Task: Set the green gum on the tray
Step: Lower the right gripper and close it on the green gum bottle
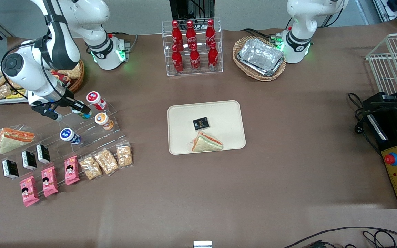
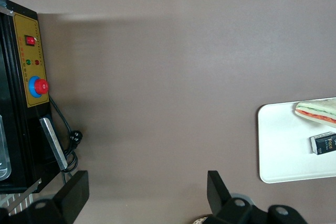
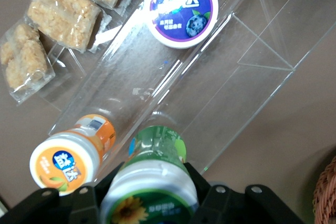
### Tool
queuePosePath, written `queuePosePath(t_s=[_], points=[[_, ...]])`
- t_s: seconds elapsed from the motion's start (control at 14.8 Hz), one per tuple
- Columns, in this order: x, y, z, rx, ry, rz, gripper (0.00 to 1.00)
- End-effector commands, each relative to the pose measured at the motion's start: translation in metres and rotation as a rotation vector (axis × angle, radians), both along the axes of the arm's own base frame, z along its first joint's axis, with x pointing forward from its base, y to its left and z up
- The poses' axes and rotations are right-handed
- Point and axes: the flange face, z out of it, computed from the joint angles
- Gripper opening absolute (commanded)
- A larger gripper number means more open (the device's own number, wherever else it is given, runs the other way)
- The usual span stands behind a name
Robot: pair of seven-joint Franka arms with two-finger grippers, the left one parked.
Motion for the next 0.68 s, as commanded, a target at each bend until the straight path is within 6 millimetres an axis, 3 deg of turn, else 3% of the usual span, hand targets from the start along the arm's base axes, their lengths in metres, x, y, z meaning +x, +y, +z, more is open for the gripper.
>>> queuePosePath(t_s=[0.0, 0.27, 0.61], points=[[0.006, 0.002, 0.013, 0.022, 0.002, -0.013, 0.40], [0.024, 0.004, 0.065, 0.033, 0.058, 0.004, 0.41], [0.039, 0.011, 0.156, 0.043, 0.120, 0.037, 0.41]])
